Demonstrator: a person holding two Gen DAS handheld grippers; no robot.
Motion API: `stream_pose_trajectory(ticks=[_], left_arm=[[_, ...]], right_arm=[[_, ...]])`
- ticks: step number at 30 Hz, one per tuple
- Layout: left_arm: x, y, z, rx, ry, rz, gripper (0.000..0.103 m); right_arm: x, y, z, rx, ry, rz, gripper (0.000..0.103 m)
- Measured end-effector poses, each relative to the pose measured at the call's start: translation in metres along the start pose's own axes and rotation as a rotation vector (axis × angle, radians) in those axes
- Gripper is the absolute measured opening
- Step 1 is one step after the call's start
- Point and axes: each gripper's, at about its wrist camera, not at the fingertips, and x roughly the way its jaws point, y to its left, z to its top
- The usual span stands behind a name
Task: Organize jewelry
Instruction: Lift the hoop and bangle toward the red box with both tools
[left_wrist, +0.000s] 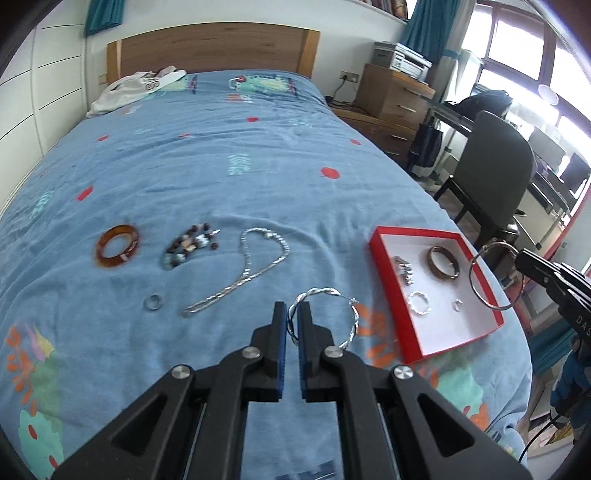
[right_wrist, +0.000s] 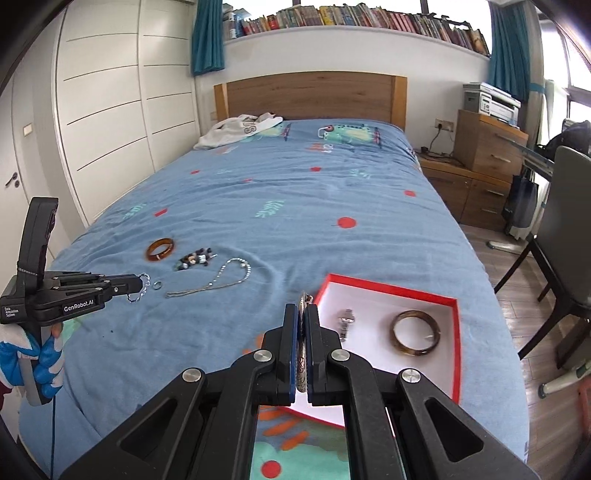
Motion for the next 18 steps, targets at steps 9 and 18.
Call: stream_pose_trajectory(ticks=[9,18], left_arm=[[0.066,-0.108,0.009,0.126,0.071,-0.133,0.005],[0.122,-0.161,-0.01,0.21,0.171,-0.168,0.005]], right_arm=[[0.018,-0.068,-0.023,0.074,0.05,-0.05,0.004],[0.054,-0.099,-0.056,0.152,0.109,-0.028,0.004]])
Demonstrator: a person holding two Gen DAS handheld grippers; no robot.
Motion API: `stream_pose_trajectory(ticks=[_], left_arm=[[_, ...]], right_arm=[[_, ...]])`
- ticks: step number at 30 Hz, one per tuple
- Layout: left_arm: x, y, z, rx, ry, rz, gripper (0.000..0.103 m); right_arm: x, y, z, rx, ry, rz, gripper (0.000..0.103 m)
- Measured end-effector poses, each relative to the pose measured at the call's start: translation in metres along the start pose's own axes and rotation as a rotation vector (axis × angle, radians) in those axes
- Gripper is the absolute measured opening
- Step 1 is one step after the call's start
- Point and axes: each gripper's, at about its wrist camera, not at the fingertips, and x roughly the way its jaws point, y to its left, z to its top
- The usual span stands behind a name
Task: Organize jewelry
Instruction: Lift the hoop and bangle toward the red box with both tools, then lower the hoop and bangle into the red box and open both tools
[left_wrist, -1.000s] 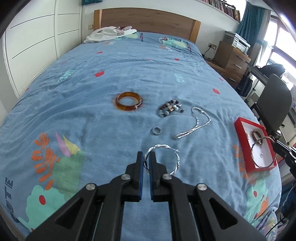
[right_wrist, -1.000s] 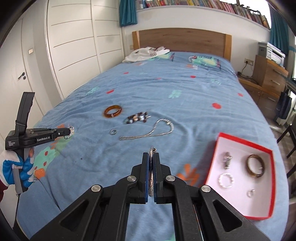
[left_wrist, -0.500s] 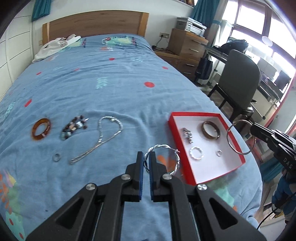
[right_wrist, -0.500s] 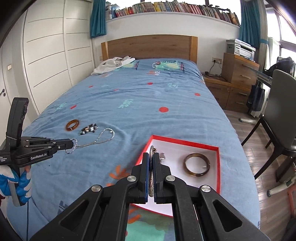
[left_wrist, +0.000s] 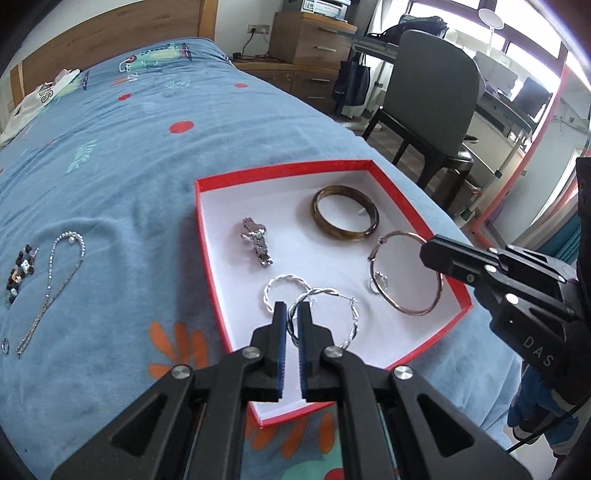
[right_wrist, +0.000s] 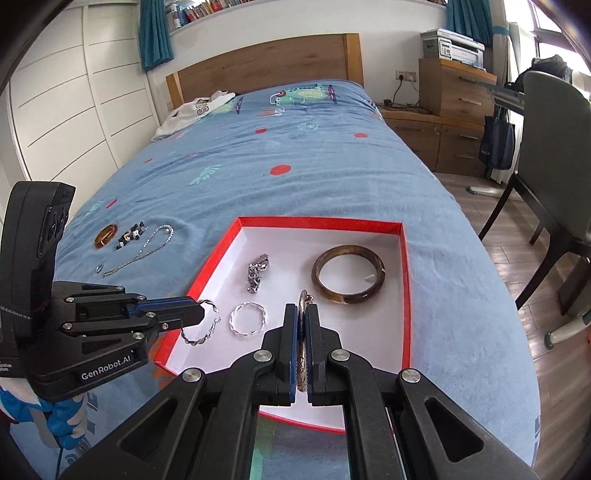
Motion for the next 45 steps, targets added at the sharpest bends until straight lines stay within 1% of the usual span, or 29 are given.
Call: stream_pose_trajectory(ticks=[8,14,19,23,30,32,34,35,37,38,39,45], left_arm=[[0.026,-0.002,-0.003,0.004,0.045,0.023,0.005],[0.039,-0.005,-0.008,0.011,0.064,0.045,0.005],[0.04,-0.009,-0.014,0.026,0.054,0.076,0.005],[0.041,-0.012,-0.017,0.037,0.043,0.102,0.005],[0.043,-0.013,-0.017,0.049,0.041,0.115,0.007],[0.043,-0.013,-0.017,0.042,0.043,0.106,0.009],[0.041,-0.014,-0.016,0.041,0.043,0.096,0.014],[0.041,-0.015,-0.015,0.043,0.042,0.094,0.017],[0.038,-0.017,-0.015,0.043,0.037,0.09,0.028],[0.037,-0.018,-0.015,0.042,0.037,0.082,0.03],[0.036,-0.019,-0.015,0.043,0.036,0.08,0.031],[0.026,-0.021,-0.015,0.045,0.026,0.074,0.034]], right_arm=[[0.014,-0.032,-0.012,0.072,0.017,-0.014,0.004],[0.027,-0.039,-0.024,0.086,0.059,-0.005,0.004],[0.032,-0.033,-0.029,0.055,0.094,-0.008,0.004],[0.035,-0.028,-0.033,0.007,0.115,-0.034,0.005],[0.035,-0.027,-0.034,-0.021,0.133,-0.051,0.005],[0.034,-0.028,-0.034,-0.016,0.134,-0.051,0.006],[0.034,-0.028,-0.033,-0.009,0.132,-0.049,0.007],[0.034,-0.029,-0.032,-0.005,0.13,-0.047,0.01],[0.03,-0.027,-0.031,-0.003,0.12,-0.048,0.019],[0.028,-0.027,-0.031,-0.004,0.115,-0.052,0.027],[0.026,-0.026,-0.03,-0.003,0.11,-0.054,0.03],[0.008,-0.031,-0.029,0.031,0.082,-0.065,0.03]])
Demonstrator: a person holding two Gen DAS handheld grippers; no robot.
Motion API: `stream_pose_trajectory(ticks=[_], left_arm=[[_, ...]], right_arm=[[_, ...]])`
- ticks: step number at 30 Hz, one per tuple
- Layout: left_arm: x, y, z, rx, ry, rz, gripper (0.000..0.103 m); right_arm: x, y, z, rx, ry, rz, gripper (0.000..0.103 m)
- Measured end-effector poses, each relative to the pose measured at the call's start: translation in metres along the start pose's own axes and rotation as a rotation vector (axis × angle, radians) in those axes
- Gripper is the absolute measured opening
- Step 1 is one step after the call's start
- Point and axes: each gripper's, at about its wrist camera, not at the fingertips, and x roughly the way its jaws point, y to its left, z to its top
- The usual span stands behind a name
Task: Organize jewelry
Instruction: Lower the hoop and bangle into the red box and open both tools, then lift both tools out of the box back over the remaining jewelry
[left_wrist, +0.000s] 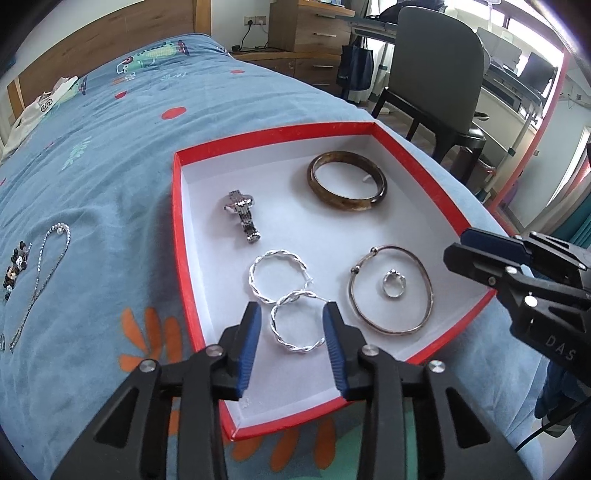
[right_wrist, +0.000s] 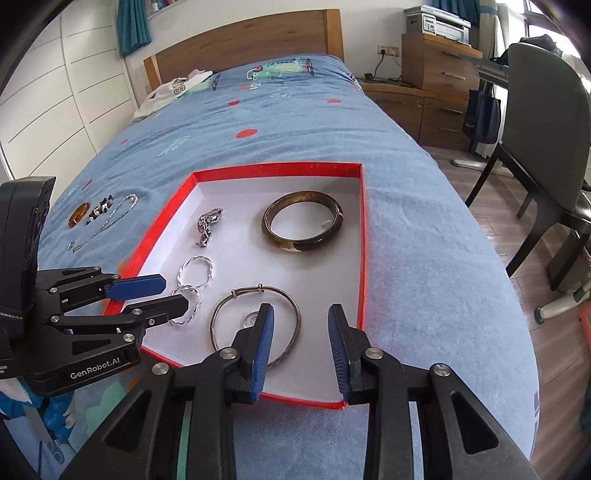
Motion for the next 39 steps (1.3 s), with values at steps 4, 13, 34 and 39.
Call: stream_pose_trajectory(ticks=[4,13,34,39], left_arm=[[-0.012,-0.001,0.001,0.006,-0.014,-0.008,0.035],[-0.061,0.006,0.003,-0.019,-0.08,-0.059,0.039],[-0.177,0.08,-0.061,-0.108,-0.164,0.029,0.046],[-0.214,0.128,-0.094,-0.159,-0.171,0.107,0.046]], right_arm=[[-0.013,-0.003,-0.001,0.018,-0.018,-0.011,0.031],[-0.048,0.001,-0.002,0.042,-0.062,-0.027,0.033],[-0.125,0.05,-0.013,0.042,-0.17,-0.004,0.043],[-0.137,0.074,-0.013,0.038,-0.199,0.029,0.046]])
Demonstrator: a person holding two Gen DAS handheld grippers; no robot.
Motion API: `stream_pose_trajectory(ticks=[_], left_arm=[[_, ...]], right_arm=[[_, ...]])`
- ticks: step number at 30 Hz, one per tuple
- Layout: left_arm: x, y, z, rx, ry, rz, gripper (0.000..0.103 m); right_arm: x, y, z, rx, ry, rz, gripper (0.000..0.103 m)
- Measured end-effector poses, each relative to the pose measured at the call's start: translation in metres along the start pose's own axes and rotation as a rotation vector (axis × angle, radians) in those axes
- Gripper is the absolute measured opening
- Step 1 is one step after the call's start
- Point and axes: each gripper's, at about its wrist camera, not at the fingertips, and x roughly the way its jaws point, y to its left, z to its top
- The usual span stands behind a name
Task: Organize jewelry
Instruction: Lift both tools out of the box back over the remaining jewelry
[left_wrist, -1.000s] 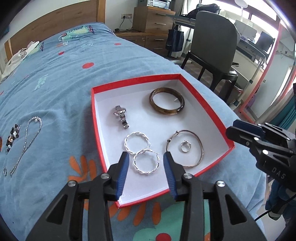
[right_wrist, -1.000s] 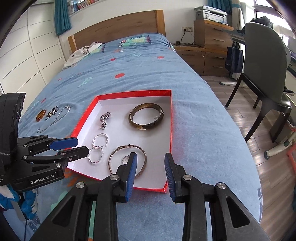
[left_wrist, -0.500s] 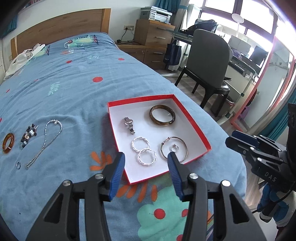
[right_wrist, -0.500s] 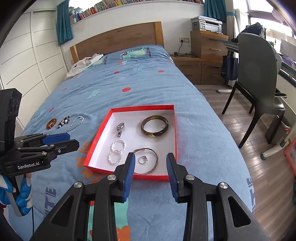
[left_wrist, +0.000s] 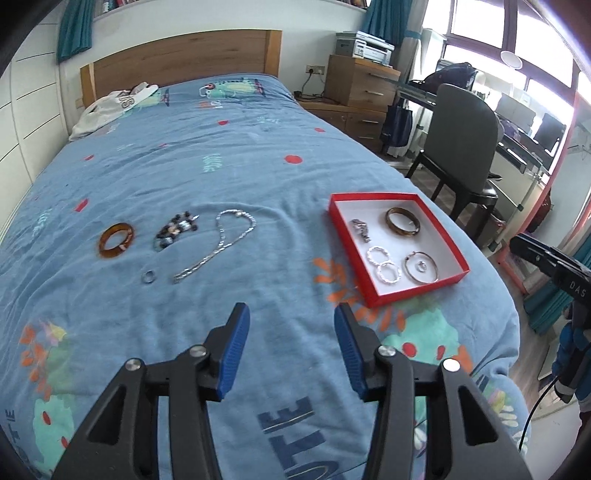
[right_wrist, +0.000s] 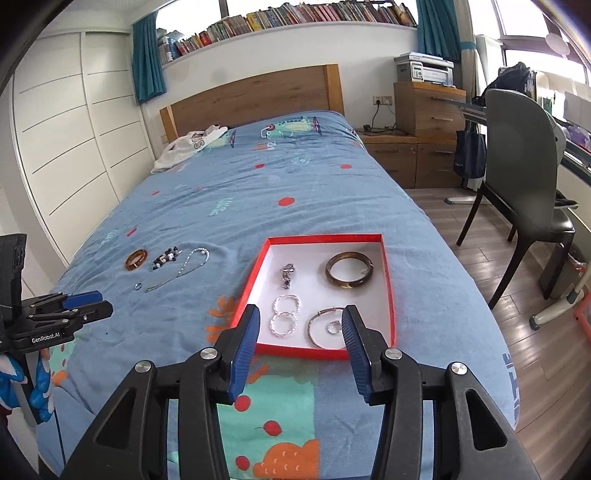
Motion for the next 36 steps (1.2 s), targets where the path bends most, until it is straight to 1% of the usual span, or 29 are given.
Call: stream_pose_trajectory(ticks=[5,8,10,14,18,23,29,36], left_arm=[[-0.03,0.064,-0.019,-0.078,-0.022,0.092,0.046],[-0.042,0.096,-0.027,-0.108,-0.033,0.134,0.046],[-0.047,0.113,-0.031,-0.119,-0.037,0.166,0.046],[-0.043,0.143,-0.035,-0.164,-0.037,0.186,0.046],[-0.023,0.162,-0.037,-0.204,-0.024,0.188,0.046],[0.023,0.177,-0.038,-0.221,0.017,0.173,0.046],[0.078,0.184,-0.027,-0.221,0.051,0.118,0.046],[0.131,0.19,-0.006,-0.22,0.076,0.078,0.046]], right_arm=[[-0.002,0.031,0.006,-0.017,-0.013,0.041,0.046],[0.002,0.054,0.011,-0.042,-0.012,0.068,0.047],[0.009,0.07,0.015,-0.054,-0.007,0.09,0.05],[0.031,0.103,0.019,-0.086,0.024,0.134,0.054],[0.065,0.132,0.017,-0.116,0.078,0.173,0.054],[0.12,0.158,0.013,-0.13,0.161,0.21,0.054],[0.187,0.174,0.013,-0.115,0.239,0.241,0.054],[0.254,0.183,0.018,-0.093,0.293,0.27,0.054]])
